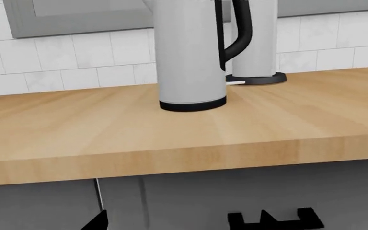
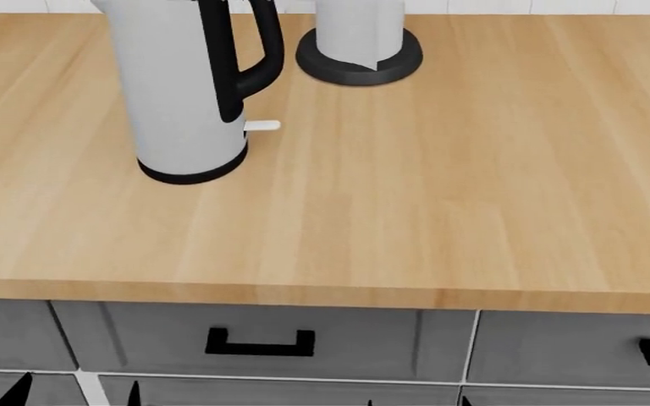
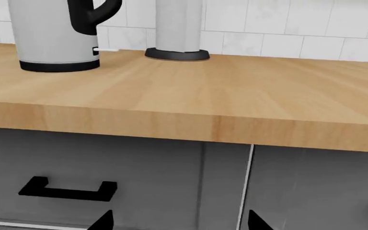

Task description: Close the lid of the electric kettle.

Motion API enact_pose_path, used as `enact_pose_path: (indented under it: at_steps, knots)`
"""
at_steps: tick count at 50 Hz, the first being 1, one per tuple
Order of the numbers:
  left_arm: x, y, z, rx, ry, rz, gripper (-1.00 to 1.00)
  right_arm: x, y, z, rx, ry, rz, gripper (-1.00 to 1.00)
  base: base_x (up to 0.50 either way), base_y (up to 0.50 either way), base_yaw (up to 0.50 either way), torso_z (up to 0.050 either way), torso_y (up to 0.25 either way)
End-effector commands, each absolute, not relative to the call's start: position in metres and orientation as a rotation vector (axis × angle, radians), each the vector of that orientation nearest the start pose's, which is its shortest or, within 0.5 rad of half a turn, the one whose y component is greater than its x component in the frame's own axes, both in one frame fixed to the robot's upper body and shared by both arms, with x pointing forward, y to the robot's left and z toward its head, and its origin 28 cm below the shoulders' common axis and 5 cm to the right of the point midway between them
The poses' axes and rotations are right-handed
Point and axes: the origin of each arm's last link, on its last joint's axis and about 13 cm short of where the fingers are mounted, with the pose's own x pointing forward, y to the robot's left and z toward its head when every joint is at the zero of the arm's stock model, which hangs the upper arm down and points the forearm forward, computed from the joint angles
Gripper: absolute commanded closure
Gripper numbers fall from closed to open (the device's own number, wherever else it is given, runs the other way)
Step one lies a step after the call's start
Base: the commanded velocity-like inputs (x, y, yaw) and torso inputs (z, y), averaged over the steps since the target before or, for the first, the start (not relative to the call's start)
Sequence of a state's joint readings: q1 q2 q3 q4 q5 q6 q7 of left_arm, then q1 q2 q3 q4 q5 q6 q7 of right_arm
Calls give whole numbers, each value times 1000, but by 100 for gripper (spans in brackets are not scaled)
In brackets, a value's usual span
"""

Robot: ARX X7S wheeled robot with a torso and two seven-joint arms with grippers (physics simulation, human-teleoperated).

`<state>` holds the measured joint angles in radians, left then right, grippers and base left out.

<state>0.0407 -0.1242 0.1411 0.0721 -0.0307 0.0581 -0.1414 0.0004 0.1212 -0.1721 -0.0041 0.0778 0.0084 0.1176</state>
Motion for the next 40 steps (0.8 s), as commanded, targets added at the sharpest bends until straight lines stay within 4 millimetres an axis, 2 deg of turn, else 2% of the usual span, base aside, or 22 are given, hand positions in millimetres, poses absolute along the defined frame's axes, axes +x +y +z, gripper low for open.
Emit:
enact_pose_path:
  at_steps: [1, 12, 15, 16, 18, 19, 20, 30, 37, 40]
  knots:
    - [199, 206, 20, 83, -74, -14, -100, 207, -91, 12, -48, 12, 52, -100, 0, 500, 0, 0, 0]
    - [200, 206, 21, 82, -74, -10, -100, 207, -91, 12, -36, 7, 54, -100, 0, 500, 0, 0, 0]
    - [198, 207, 21, 86, -74, -10, -100, 207, -92, 13, -34, 11, 51, -100, 0, 0, 0, 0, 0]
    - [203, 226, 48, 109, -83, -50, -100, 215, -97, 41, -140, -24, 124, -100, 0, 0, 0, 0, 0]
    - [200, 220, 98, 135, -118, -91, -100, 209, -92, 87, -149, -43, 144, -100, 0, 0, 0, 0, 0]
    - [192, 217, 119, 150, -131, -115, -100, 200, -90, 108, -154, -49, 158, -100, 0, 0, 0, 0, 0]
    - [181, 213, 137, 158, -179, -136, -100, 198, -91, 109, -164, -4, 156, -100, 0, 0, 0, 0, 0]
    - [177, 218, 177, 175, -216, -156, -100, 188, -94, 168, -234, -80, 180, -100, 0, 0, 0, 0, 0]
    - [175, 224, 196, 213, -243, -156, -100, 189, -104, 207, -252, -168, 154, -100, 0, 0, 0, 0, 0]
    - [173, 224, 202, 222, -252, -155, -100, 183, -108, 226, -269, -205, 137, -100, 0, 0, 0, 0, 0]
